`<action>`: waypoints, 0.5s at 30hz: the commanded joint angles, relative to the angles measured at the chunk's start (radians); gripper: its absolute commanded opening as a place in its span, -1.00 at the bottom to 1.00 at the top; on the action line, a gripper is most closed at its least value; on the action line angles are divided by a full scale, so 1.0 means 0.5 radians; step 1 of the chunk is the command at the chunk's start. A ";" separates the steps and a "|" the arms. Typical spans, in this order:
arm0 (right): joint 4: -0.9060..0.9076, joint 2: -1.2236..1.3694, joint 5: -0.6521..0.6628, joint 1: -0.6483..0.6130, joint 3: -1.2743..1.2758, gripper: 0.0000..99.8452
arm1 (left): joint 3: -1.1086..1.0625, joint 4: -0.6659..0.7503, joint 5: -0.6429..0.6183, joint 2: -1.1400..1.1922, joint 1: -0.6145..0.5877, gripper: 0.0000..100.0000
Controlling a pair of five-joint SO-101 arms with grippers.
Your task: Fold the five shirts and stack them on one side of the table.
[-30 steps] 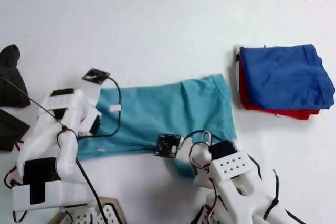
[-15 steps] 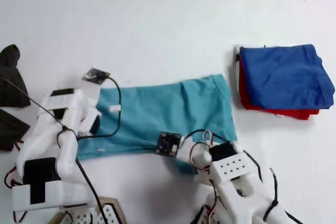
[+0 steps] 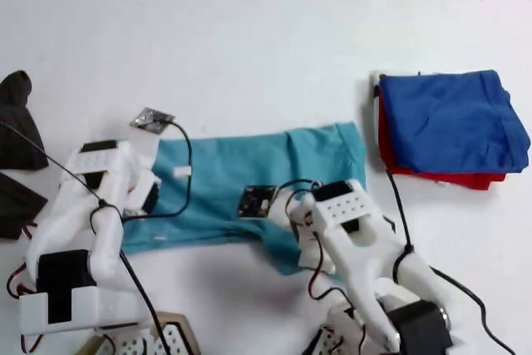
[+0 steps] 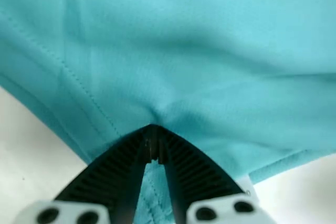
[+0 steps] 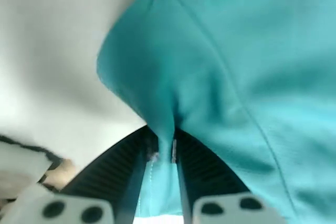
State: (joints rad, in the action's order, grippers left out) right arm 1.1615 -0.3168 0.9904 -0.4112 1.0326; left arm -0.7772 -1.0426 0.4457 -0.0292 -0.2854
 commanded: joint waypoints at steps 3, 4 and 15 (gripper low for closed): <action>0.216 -0.152 0.138 0.026 -0.288 -0.96 | 0.014 0.046 -0.018 0.021 -0.058 -0.95; 0.226 -0.155 0.169 0.054 -0.359 -0.96 | 0.014 0.046 -0.018 0.021 -0.058 -0.95; 0.232 0.545 0.249 0.269 -1.338 -0.96 | 0.011 0.046 -0.018 0.021 -0.058 -0.95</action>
State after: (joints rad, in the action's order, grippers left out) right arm 1.2674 -0.1481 1.1086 -0.2885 0.5155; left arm -0.7772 -1.0426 0.4457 -0.0292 -0.2854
